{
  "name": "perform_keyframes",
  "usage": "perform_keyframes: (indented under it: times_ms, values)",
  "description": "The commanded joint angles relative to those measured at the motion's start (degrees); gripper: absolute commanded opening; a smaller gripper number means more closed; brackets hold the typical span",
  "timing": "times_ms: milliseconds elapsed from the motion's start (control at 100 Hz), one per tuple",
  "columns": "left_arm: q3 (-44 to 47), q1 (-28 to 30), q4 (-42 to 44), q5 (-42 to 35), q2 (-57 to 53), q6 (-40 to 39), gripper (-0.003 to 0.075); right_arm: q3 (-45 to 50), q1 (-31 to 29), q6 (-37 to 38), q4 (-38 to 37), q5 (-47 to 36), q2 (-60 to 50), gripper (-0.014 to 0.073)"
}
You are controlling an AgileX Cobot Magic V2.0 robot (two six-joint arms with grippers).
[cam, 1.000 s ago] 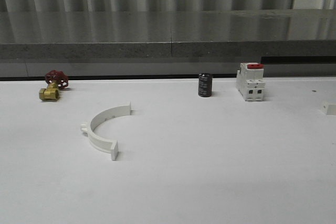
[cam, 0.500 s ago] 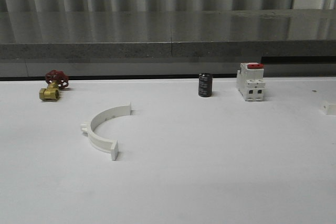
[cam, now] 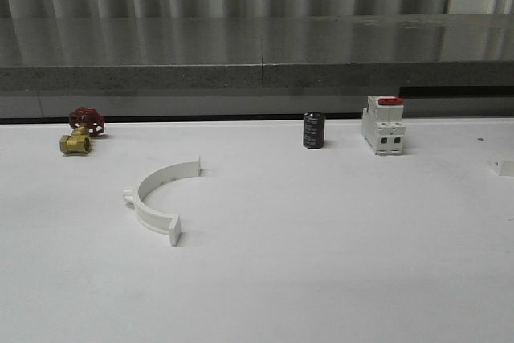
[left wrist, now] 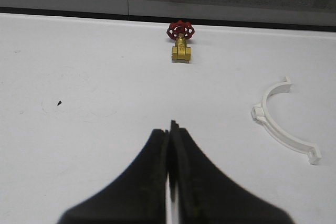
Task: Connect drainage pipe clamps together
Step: 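Lower the right gripper and close it on the other white half-ring clamp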
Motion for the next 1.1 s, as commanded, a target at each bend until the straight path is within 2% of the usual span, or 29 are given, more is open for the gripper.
perform_keyframes:
  times_ms: [0, 390, 710, 1010, 1090]
  values:
    - [-1.5, 0.0, 0.0, -3.8, 0.2, 0.2, -0.0020, -1.9, -0.5, -0.9, 0.3, -4.7, 0.6, 0.0496]
    - [-1.5, 0.0, 0.0, -3.8, 0.2, 0.2, -0.0020, -2.0, -0.5, -2.9, 0.3, -9.7, 9.1, 0.0496]
    - [-1.5, 0.0, 0.0, -3.8, 0.2, 0.2, -0.0020, -2.0, -0.4, -4.4, 0.3, -11.9, 10.1, 0.0454]
    - [-1.5, 0.0, 0.0, -3.8, 0.2, 0.2, -0.0020, -2.0, -0.3, -4.9, 0.3, -12.3, 10.1, 0.0454]
    - [-1.5, 0.0, 0.0, -3.8, 0.2, 0.2, -0.0020, -2.0, -0.3, -4.9, 0.4, -12.0, 10.1, 0.0428]
